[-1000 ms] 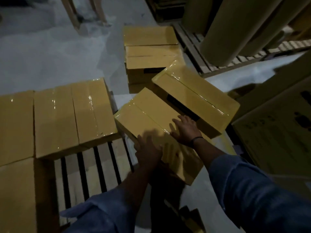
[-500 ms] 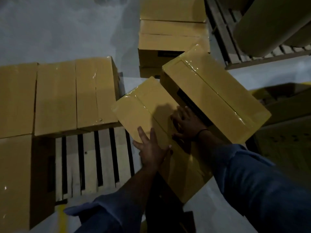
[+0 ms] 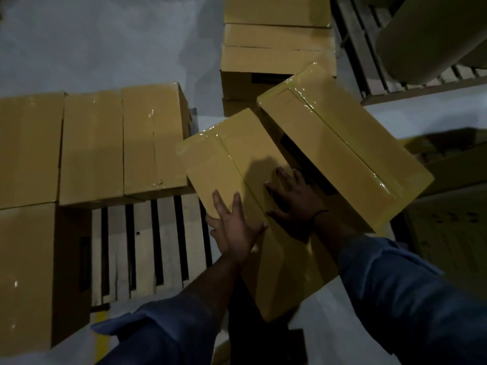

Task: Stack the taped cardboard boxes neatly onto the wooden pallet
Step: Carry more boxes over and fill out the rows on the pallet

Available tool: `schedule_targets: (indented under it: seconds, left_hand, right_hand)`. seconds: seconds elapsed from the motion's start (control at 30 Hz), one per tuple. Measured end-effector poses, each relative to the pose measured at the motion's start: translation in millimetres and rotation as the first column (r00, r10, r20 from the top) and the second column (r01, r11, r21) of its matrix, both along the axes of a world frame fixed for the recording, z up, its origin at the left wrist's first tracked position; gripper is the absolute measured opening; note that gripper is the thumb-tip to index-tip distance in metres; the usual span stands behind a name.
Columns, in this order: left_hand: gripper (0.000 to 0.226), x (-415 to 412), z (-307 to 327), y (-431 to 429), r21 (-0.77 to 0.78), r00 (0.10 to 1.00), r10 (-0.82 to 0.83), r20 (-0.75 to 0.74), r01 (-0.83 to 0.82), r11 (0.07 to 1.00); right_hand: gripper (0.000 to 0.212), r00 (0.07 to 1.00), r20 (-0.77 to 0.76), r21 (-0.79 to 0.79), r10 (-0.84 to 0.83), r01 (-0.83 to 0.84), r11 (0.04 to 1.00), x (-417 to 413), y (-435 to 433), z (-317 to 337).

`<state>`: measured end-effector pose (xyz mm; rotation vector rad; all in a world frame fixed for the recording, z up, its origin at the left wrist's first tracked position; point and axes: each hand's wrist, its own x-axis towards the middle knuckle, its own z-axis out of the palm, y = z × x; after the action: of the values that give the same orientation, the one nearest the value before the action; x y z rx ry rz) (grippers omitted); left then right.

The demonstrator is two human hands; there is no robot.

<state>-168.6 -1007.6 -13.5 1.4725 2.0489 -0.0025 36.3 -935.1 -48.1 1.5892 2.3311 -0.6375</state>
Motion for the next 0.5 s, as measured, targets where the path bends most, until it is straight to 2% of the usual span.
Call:
schedule_targets:
  seconds: [0.13,0.27,0.5]
  left_hand:
    - [0.113,-24.3,23.0,2.4,0.048,0.995,-0.083,-0.058,0.086,0.995]
    - [0.111,-60.5,41.7,-2.3,0.073,0.988,-0.146,-0.045,0.149,0.986]
    - [0.114,-144.8,67.9,-32.7,0.036,0.982,-0.181,-0.052,0.183,0.982]
  right_hand:
    - [0.087,0.998,-0.024,0.048,-0.064,0.065,0.997,-21.8,-18.1,23.0]
    - [0.087,0.992,-0.048,0.067,-0.120,0.123,0.990,-55.0,-34.9,43.4]
    - [0.087,0.985,-0.080,0.039,-0.155,0.158,0.987,-139.4,-79.3,72.7]
